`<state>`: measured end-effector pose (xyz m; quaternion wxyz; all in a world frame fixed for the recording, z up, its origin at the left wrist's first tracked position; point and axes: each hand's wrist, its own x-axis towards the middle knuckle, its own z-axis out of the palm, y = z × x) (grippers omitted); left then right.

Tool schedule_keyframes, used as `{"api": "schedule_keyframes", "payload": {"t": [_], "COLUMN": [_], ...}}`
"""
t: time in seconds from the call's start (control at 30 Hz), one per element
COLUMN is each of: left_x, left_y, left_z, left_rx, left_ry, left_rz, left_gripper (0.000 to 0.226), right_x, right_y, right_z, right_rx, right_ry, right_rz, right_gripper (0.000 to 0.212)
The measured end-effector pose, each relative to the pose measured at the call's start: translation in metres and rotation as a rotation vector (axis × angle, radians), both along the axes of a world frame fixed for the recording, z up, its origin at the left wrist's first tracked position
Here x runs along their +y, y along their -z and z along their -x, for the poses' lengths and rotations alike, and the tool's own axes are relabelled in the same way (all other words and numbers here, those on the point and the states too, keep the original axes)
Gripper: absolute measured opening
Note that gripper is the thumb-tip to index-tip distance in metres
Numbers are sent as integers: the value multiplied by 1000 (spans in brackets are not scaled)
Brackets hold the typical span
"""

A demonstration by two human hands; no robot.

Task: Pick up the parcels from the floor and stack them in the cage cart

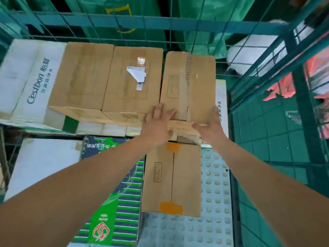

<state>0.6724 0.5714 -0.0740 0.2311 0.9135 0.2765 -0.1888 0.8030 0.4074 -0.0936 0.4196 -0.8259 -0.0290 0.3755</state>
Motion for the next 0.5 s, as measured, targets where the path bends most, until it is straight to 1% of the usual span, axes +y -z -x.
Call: {"api": "schedule_keyframes", "payload": {"t": [0.07, 0.17, 0.23, 0.33, 0.5], "left_x": [-1, 5, 15, 22, 17], "left_y": [3, 5, 8, 12, 8], "left_z": [-1, -6, -13, -18, -23], "left_rx": [-14, -81, -96, -73, -6], "left_ry": [32, 113, 153, 168, 180], "left_rz": [-139, -364, -381, -375, -375], "left_gripper": [80, 75, 69, 67, 75], "right_x": [-1, 1, 3, 4, 4], "right_y": [3, 4, 9, 16, 13], "right_z": [-2, -12, -23, -30, -31], "right_rx": [0, -62, -88, -104, -93], "right_ry": [10, -36, -74, -123, -154], "right_rz": [-14, 0, 10, 37, 75], "right_gripper": [118, 113, 113, 114, 113]}}
